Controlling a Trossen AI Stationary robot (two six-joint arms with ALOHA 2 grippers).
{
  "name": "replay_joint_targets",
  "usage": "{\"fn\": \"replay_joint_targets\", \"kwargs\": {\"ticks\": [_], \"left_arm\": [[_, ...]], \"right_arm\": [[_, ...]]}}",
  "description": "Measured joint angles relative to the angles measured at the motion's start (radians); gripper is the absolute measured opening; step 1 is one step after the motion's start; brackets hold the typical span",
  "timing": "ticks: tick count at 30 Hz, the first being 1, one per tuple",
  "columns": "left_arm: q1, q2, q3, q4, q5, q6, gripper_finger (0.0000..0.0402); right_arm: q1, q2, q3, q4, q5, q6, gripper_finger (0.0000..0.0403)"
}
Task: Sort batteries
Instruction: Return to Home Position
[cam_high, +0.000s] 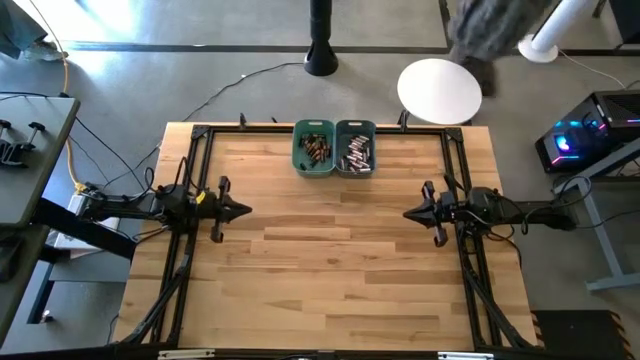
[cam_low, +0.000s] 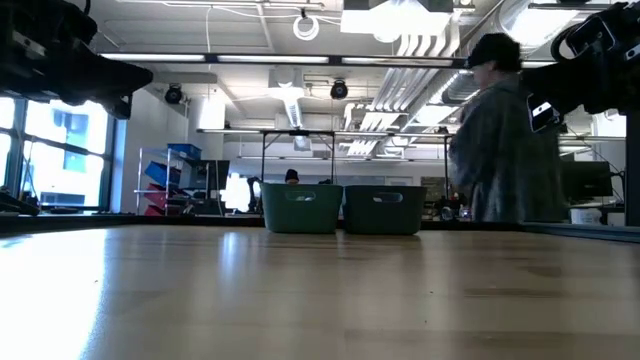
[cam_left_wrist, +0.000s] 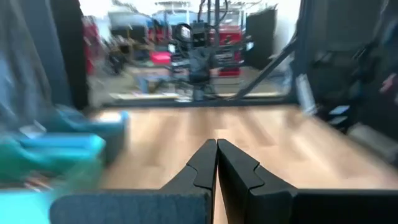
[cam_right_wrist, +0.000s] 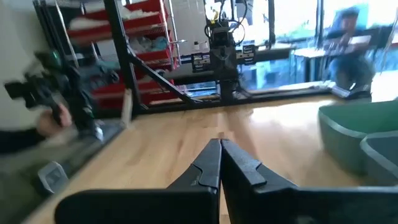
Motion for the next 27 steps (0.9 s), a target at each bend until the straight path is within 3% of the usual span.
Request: {"fn": "replay_joint_targets", "kwargs": {"ticks": [3, 8, 17, 27], "left_arm": [[0.0, 0.001, 0.0, 0.005, -0.036, 0.141, 0.0005], [0.001, 0.003, 0.0, 0.004, -0.037, 0.164, 0.0005], [0.001, 0.003, 0.0, 0.004, -0.037, 0.131, 0.0005], [0.001, 0.003, 0.0, 0.004, -0.038, 0.131, 0.0005]], "right_arm": [[-0.002, 0.0, 0.0, 0.0, 0.014, -0.127, 0.0002], [-0.002, 0.0, 0.0, -0.001, 0.014, -0.23, 0.0002], [-0.002, 0.002, 0.0, -0.002, 0.014, -0.128, 0.0002], [-0.002, 0.002, 0.0, -0.002, 0.014, -0.12, 0.0002]]}}
